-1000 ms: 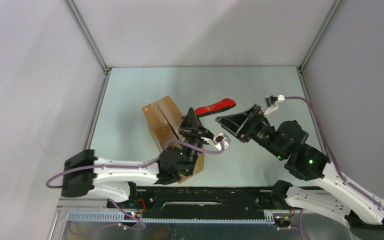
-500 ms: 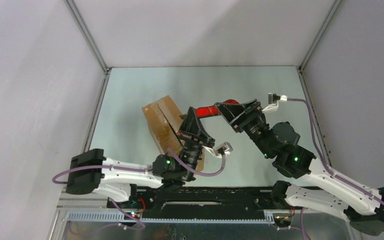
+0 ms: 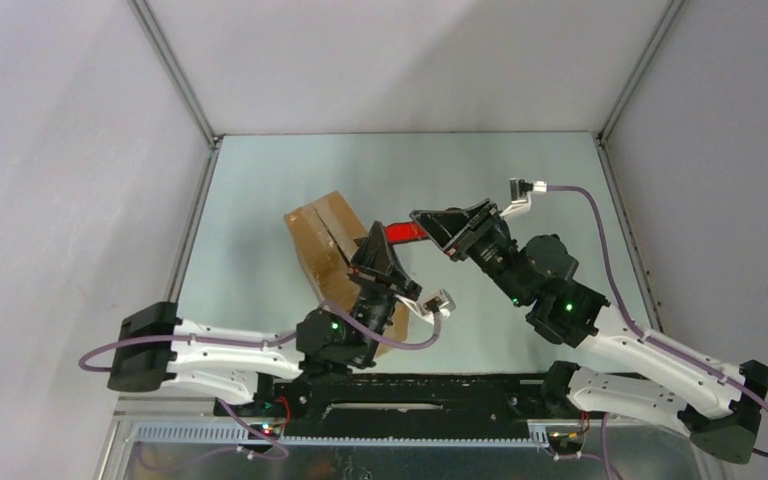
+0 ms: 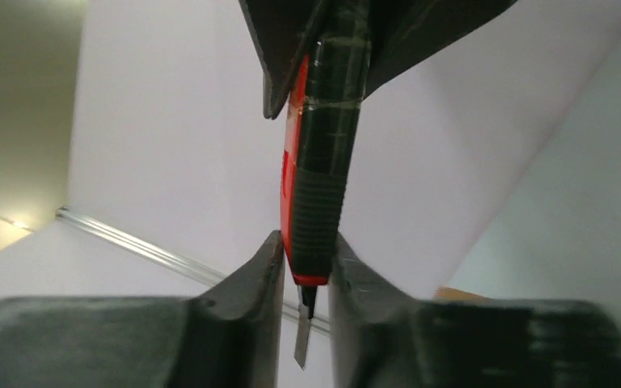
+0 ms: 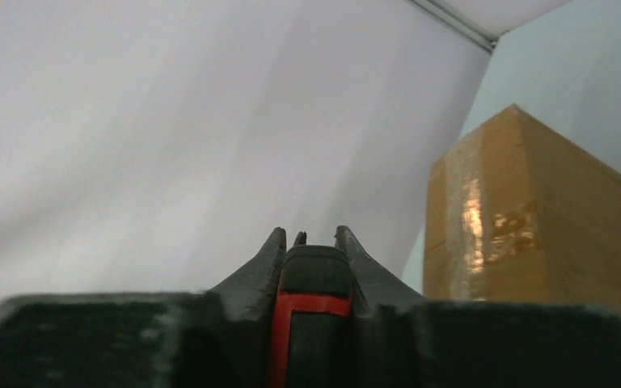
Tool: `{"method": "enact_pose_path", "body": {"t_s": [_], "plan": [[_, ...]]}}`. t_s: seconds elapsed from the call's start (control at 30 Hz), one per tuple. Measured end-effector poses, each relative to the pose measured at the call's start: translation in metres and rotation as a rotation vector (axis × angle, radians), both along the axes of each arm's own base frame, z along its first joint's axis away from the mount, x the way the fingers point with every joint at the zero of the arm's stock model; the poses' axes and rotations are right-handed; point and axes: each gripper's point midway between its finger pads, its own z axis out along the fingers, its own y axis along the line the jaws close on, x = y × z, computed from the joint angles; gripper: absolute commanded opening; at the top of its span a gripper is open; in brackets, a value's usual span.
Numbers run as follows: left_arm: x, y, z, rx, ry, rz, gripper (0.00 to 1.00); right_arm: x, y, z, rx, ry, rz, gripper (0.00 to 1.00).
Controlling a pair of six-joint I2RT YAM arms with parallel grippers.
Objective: Unpack the express box
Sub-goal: Adjust the knife.
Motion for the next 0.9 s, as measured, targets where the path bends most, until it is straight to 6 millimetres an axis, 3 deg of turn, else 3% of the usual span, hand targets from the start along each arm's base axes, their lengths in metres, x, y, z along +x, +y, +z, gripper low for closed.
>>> {"method": "enact_pose_path", "body": {"t_s": [0.03,0.1,0.13,0.23,0.4,0.47,0.53,0.6,0.7,0.9], "plan": [[0.001,0.000,-0.003,0.009,0.014,0.005,0.81,0.001,0.000,-0.003,-0.004,0.015,0.000,0.00],[0.003,0.000,-0.010,-0.002,0.067,0.018,0.97,0.005,-0.001,-0.011,-0.040,0.012,0.002,0.00],[0.003,-0.001,-0.013,-0.009,0.105,0.018,1.00,0.007,-0.003,-0.014,-0.053,0.013,0.002,0.00],[0.002,-0.004,-0.012,-0.061,0.268,-0.042,1.00,0.023,-0.023,-0.023,-0.102,0.016,-0.039,0.00],[-0.012,0.017,0.051,-0.368,0.541,-0.291,0.98,0.039,-0.062,-0.020,-0.153,-0.043,-0.042,0.00],[-0.016,0.027,0.077,-0.500,0.648,-0.410,0.94,0.035,-0.065,-0.018,-0.174,-0.083,0.006,0.00],[-0.019,0.035,0.085,-0.579,0.738,-0.492,0.94,0.025,-0.060,-0.020,-0.201,-0.119,0.091,0.00],[-0.025,0.041,0.081,-0.632,0.832,-0.561,0.93,0.011,-0.054,-0.022,-0.222,-0.149,0.176,0.00],[-0.044,0.029,0.061,-0.627,1.017,-0.666,0.90,-0.008,-0.045,-0.020,-0.229,-0.196,0.283,0.00],[-0.084,-0.030,0.009,-0.511,1.433,-0.823,0.89,-0.040,-0.027,-0.007,-0.198,-0.291,0.433,0.00]]}}
